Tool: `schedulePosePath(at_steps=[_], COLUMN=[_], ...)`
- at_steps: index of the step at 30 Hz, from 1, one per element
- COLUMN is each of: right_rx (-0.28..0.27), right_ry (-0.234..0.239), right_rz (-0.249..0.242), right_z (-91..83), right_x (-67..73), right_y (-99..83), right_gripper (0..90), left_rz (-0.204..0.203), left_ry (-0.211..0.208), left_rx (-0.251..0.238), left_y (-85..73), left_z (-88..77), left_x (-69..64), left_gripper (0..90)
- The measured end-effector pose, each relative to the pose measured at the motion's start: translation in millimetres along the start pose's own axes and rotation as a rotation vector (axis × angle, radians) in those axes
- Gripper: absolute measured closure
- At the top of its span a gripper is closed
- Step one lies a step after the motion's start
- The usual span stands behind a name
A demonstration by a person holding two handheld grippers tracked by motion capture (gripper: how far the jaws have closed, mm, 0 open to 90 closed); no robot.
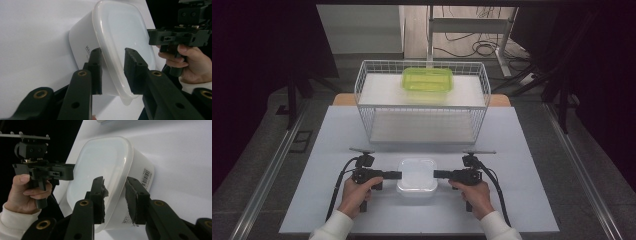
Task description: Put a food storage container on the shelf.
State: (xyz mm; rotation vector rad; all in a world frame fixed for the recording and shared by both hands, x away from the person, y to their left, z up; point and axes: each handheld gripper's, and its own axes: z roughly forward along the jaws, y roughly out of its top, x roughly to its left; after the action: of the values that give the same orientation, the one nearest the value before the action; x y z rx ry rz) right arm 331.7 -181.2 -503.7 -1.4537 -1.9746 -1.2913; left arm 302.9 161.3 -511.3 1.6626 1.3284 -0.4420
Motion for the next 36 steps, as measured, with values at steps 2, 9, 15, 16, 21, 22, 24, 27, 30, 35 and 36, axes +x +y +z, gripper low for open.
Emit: schedulePosePath(at_steps=[2, 9, 15, 16, 21, 22, 24, 27, 30, 35, 36], right_rx=[-0.002, -0.031, -0.053, -0.053, -0.051, -0.051, -0.050, -0.066, -0.069, -0.067, -0.070], right_ry=[-0.002, 0.003, -0.005, -0.002, -0.009, -0.012, -0.012, -0.012, -0.020, -0.026, -0.026], right_rz=[0.002, -0.009, -0.057, -0.061, -0.089, -0.098, -0.107, -0.123, -0.137, -0.148, -0.152], right_z=[-0.1, -6.3, -9.5, -10.2, -10.8, -10.9, -12.1, -14.0, -14.4, -14.5, -15.4], right_x=[0.3, 5.7, 9.9, 10.6, 14.3, 14.8, 16.4, 19.2, 21.7, 22.4, 22.9], right_y=[-0.2, -1.3, -1.1, -0.9, -0.4, -0.3, 0.3, 1.0, 1.0, 2.0, 2.8], right_gripper=[69.0, 74.5, 77.9, 78.6, 78.9, 78.9, 78.9, 78.9, 78.8, 78.8, 78.8], left_rz=[0.003, 0.015, 0.030, 0.034, 0.052, 0.053, 0.061, 0.071, 0.078, 0.099, 0.103], left_ry=[0.010, 0.021, 0.032, 0.038, 0.054, 0.053, 0.052, 0.049, 0.063, 0.074, 0.073], left_rx=[-0.001, -0.023, -0.030, -0.034, -0.039, -0.040, -0.044, -0.052, -0.055, -0.057, -0.059], left_y=[-0.6, -0.5, 0.0, 0.0, -0.6, -0.5, -0.2, 0.3, 0.5, 2.0, 2.9], left_z=[-0.5, -5.0, -8.0, -8.2, -8.3, -8.5, -9.6, -11.2, -11.5, -13.1, -13.6], left_x=[-2.5, -8.8, -11.3, -11.7, -13.9, -14.2, -15.4, -17.9, -20.2, -24.6, -25.6], left_gripper=[69.7, 75.3, 78.4, 78.6, 78.5, 78.5, 78.4, 78.5, 78.4, 78.5, 78.5])
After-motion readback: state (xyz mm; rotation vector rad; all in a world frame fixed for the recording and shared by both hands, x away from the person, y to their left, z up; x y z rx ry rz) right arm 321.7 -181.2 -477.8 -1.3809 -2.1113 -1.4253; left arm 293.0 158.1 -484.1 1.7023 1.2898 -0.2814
